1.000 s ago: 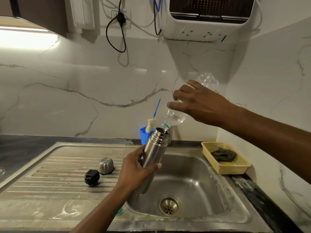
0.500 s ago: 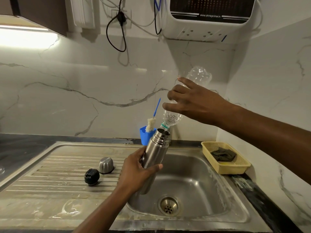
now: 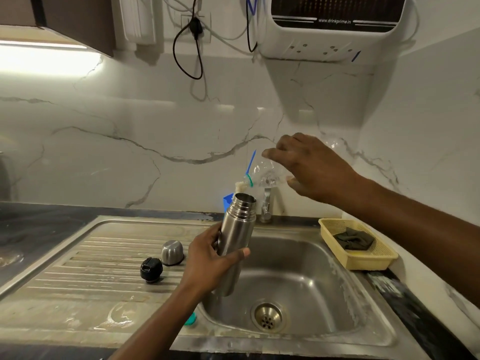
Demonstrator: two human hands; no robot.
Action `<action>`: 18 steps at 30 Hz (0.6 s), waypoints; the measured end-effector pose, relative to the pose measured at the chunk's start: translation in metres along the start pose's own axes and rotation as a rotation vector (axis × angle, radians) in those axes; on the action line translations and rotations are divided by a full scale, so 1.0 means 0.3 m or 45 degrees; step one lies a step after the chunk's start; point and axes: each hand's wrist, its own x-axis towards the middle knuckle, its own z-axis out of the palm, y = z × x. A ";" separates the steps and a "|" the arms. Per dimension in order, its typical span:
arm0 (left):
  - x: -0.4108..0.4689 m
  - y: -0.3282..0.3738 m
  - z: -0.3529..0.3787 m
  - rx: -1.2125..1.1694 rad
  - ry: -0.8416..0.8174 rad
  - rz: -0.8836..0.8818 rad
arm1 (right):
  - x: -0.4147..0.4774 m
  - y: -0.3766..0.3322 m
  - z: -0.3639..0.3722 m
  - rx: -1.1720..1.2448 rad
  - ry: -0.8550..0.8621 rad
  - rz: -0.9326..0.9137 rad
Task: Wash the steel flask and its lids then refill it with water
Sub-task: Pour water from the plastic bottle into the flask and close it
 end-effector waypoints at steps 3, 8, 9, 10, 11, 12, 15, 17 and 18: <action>-0.003 0.000 -0.050 -0.054 0.037 -0.050 | -0.019 -0.055 0.052 0.459 -0.103 0.318; -0.020 -0.007 -0.178 -0.109 0.123 -0.130 | -0.043 -0.188 0.140 0.986 -0.096 0.545; -0.027 -0.006 -0.205 -0.110 0.139 -0.145 | -0.050 -0.217 0.151 1.051 -0.093 0.570; -0.036 -0.007 -0.235 -0.113 0.155 -0.165 | -0.054 -0.248 0.163 1.107 -0.096 0.587; -0.044 -0.010 -0.265 -0.124 0.172 -0.182 | -0.059 -0.276 0.176 1.158 -0.100 0.604; -0.050 -0.015 -0.294 -0.126 0.190 -0.195 | -0.064 -0.301 0.193 1.210 -0.101 0.620; -0.073 -0.048 -0.377 -0.104 0.247 -0.240 | -0.073 -0.372 0.237 1.338 -0.086 0.669; -0.089 -0.070 -0.421 -0.089 0.282 -0.266 | -0.082 -0.408 0.256 1.385 -0.095 0.692; -0.098 -0.084 -0.440 -0.083 0.301 -0.280 | -0.086 -0.425 0.261 1.415 -0.106 0.698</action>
